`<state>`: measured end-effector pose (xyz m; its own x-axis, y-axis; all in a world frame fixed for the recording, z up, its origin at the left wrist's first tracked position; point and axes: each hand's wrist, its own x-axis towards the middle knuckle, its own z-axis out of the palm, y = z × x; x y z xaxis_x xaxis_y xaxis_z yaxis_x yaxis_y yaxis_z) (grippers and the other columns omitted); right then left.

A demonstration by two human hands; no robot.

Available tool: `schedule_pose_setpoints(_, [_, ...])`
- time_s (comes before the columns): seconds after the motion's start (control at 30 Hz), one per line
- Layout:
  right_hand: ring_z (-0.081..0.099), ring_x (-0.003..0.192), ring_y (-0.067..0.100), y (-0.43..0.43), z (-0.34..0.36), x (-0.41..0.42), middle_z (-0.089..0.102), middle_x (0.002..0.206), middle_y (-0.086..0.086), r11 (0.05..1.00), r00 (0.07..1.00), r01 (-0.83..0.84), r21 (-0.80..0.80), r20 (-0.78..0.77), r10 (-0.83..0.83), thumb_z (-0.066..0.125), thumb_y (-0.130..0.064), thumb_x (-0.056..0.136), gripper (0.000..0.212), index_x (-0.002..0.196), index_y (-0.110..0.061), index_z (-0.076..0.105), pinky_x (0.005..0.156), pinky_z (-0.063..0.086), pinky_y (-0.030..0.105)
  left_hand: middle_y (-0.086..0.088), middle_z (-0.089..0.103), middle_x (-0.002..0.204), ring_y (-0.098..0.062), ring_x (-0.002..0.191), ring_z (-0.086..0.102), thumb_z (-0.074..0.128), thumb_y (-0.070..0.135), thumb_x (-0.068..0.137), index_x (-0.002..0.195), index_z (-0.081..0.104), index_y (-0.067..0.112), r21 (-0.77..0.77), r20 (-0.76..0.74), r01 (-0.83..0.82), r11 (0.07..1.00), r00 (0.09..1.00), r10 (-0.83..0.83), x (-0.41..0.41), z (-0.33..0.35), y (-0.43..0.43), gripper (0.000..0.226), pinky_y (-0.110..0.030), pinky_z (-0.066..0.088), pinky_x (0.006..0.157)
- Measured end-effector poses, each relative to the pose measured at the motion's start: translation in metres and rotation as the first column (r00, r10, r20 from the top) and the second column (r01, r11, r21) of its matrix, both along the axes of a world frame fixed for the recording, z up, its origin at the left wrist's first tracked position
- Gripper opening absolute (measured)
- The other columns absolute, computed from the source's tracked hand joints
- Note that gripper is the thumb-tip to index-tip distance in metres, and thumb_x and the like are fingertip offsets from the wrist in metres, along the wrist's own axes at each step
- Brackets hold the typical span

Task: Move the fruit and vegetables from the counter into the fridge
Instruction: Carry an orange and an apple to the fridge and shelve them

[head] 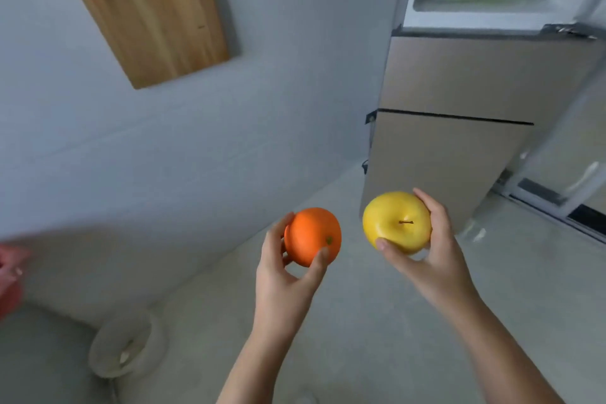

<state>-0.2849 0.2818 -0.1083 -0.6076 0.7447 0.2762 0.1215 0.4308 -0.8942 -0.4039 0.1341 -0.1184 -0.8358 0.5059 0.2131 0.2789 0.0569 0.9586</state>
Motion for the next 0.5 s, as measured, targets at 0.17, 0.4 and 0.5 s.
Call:
schedule_pose_setpoints(0.17, [0.041, 0.11, -0.006, 0.049, 0.024, -0.057, 0.042, 0.127, -0.016, 0.996, 0.998, 0.066, 0.053, 0.015, -0.067, 0.063, -0.059, 0.053, 0.086, 0.13, -0.038, 0.031, 0.08, 0.028, -0.005, 0.019, 0.053, 0.109, 0.004, 0.091, 0.056, 0.062, 0.054, 0.056, 0.109, 0.045, 0.047, 0.07, 0.006, 0.077, 0.995, 0.997, -0.077, -0.067, 0.015, 0.063, 0.056, -0.008, 0.045, 0.067])
schedule_pose_setpoints(0.4, [0.041, 0.107, -0.014, 0.111, 0.027, -0.089, 0.041, 0.128, -0.018, 0.982, 0.982, 0.187, 0.04, 0.001, -0.187, 0.069, -0.053, 0.054, 0.088, 0.132, -0.038, 0.032, 0.078, 0.028, -0.006, 0.022, 0.048, 0.111, 0.012, 0.09, 0.053, 0.075, 0.028, 0.069, 0.109, 0.043, 0.045, 0.083, -0.012, 0.224, 0.971, 0.974, -0.224, -0.119, 0.02, 0.14, 0.053, -0.005, 0.044, 0.065])
schedule_pose_setpoints(0.5, [0.042, 0.11, -0.005, 0.146, 0.028, -0.093, 0.041, 0.126, -0.023, 0.968, 0.968, 0.25, 0.029, -0.009, -0.25, 0.067, -0.058, 0.051, 0.086, 0.128, -0.045, 0.031, 0.079, 0.031, -0.004, 0.021, 0.048, 0.11, 0.013, 0.089, 0.053, 0.076, 0.02, 0.074, 0.108, 0.043, 0.045, 0.086, -0.016, 0.277, 0.957, 0.961, -0.277, -0.131, 0.022, 0.18, 0.053, -0.005, 0.044, 0.064])
